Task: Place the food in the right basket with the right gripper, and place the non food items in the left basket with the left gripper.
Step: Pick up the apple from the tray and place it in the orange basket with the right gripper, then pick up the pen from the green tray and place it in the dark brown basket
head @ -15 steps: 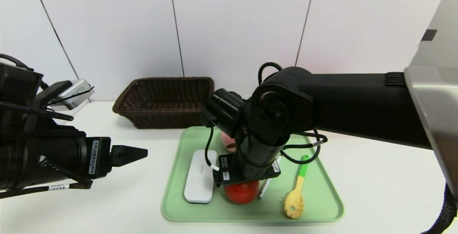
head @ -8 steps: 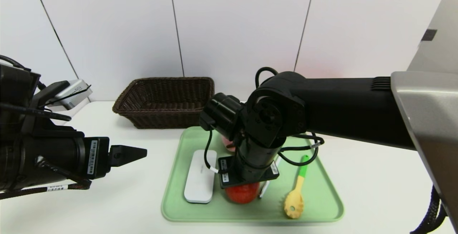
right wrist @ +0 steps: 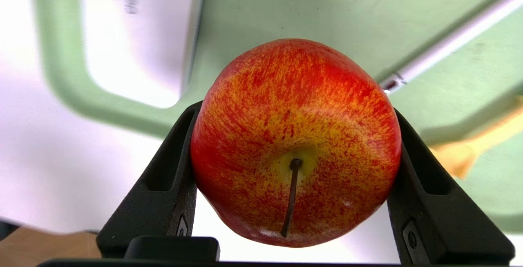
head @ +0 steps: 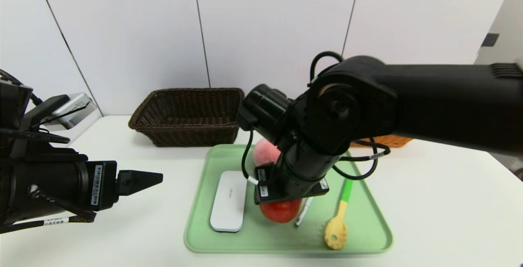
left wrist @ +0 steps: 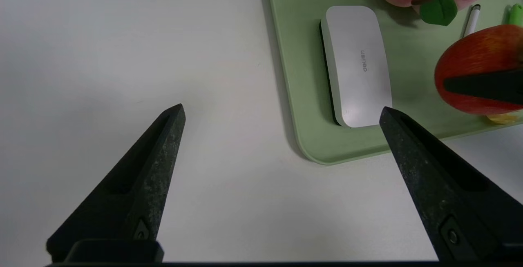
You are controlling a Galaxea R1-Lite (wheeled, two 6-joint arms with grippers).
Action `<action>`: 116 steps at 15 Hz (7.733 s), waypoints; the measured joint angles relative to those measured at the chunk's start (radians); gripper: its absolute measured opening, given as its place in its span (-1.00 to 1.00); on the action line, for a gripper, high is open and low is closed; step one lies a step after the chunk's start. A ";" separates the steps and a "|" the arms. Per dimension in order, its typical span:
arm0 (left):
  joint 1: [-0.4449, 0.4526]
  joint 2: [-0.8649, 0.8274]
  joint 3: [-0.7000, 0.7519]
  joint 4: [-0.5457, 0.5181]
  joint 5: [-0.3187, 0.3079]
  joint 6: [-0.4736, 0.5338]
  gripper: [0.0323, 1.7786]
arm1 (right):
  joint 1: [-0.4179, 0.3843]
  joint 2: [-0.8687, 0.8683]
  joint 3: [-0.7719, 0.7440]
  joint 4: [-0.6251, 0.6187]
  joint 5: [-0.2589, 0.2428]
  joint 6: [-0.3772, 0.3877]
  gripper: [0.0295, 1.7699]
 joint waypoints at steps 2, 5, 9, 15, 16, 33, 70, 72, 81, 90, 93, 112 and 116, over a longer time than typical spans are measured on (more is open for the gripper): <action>0.000 -0.006 -0.002 0.000 0.001 0.001 0.90 | -0.020 -0.083 0.000 -0.030 0.000 -0.017 0.38; -0.001 -0.009 -0.002 0.003 0.000 0.001 0.90 | -0.119 -0.199 0.000 -0.139 -0.001 -0.047 0.38; -0.001 -0.011 -0.008 -0.005 -0.003 0.001 0.90 | -0.344 -0.274 0.000 -0.340 -0.001 -0.050 0.38; -0.002 -0.011 -0.020 -0.006 -0.005 0.000 0.90 | -0.579 -0.192 0.003 -0.442 0.007 -0.040 0.38; -0.002 -0.011 -0.021 -0.006 -0.005 0.001 0.90 | -0.593 -0.168 0.004 -0.454 0.006 -0.040 0.38; -0.003 -0.004 -0.005 -0.007 -0.031 -0.013 0.90 | -0.677 0.139 0.003 -0.561 -0.072 -0.056 0.68; -0.581 0.967 -1.083 0.533 0.015 0.093 0.90 | -0.724 -0.614 0.228 0.293 0.013 -0.618 0.91; -0.574 0.994 -1.083 0.494 0.016 0.056 0.90 | -0.728 -0.632 0.257 0.291 0.012 -0.620 0.91; -0.509 1.053 -1.083 0.423 0.034 0.026 0.90 | -0.730 -0.652 0.277 0.289 0.008 -0.620 0.91; -0.507 1.080 -1.083 0.415 0.088 0.051 0.90 | -0.732 -0.646 0.279 0.287 0.003 -0.620 0.91; -0.508 1.085 -1.083 0.413 0.111 0.057 0.90 | -0.732 -0.646 0.280 0.287 0.003 -0.620 0.91; -0.529 1.110 -1.084 0.382 0.108 0.055 0.90 | -0.731 -0.649 0.285 0.287 0.005 -0.620 0.91; -0.529 1.113 -1.084 0.384 0.108 0.051 0.63 | -0.729 -0.649 0.284 0.286 0.004 -0.621 0.91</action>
